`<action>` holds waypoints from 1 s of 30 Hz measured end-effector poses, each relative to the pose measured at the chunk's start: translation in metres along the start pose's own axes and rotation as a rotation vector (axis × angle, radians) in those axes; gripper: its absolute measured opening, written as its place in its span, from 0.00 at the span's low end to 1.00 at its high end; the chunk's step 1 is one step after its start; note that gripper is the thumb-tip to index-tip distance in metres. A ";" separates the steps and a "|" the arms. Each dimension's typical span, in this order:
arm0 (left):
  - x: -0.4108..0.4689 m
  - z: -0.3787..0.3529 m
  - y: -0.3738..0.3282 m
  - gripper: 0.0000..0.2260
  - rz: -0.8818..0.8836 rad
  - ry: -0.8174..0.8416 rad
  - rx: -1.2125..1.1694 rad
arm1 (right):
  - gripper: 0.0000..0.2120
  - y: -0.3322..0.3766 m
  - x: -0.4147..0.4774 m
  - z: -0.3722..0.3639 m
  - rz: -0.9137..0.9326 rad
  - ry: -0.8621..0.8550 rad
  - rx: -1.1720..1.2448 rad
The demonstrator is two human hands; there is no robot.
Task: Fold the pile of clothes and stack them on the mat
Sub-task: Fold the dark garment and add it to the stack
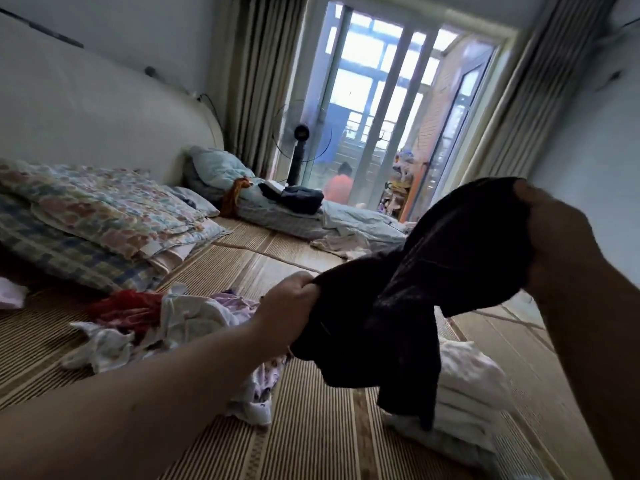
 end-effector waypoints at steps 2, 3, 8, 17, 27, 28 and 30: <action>-0.005 -0.006 -0.011 0.12 0.033 0.002 -0.054 | 0.08 -0.018 0.010 0.032 -0.004 -0.057 -0.109; -0.008 -0.010 -0.015 0.09 0.037 0.015 -0.056 | 0.09 -0.031 0.011 0.046 0.014 -0.073 -0.192; -0.028 -0.035 -0.019 0.13 0.236 0.070 -0.123 | 0.08 -0.126 -0.006 0.104 0.108 0.038 -0.848; -0.073 -0.079 0.011 0.12 0.663 0.255 -0.213 | 0.18 -0.204 -0.181 0.066 -0.207 0.599 -0.511; -0.059 -0.041 -0.053 0.41 -0.146 0.350 0.340 | 0.06 -0.139 -0.113 0.025 0.179 0.396 -0.795; -0.062 -0.043 -0.064 0.39 -0.243 0.411 0.398 | 0.07 -0.128 -0.110 0.017 0.230 0.457 -0.846; -0.064 -0.046 -0.082 0.33 -0.410 0.457 0.602 | 0.08 -0.109 -0.106 0.001 0.395 0.553 -1.040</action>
Point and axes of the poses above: each hand's wrist, its own x-axis towards the middle knuckle, its own z-axis out of the back of the hand, y = z × x, the point moved 7 cm from there along x, towards the middle knuckle, and after that the axes turned 12 degrees about -y, right-handed, at the moved point
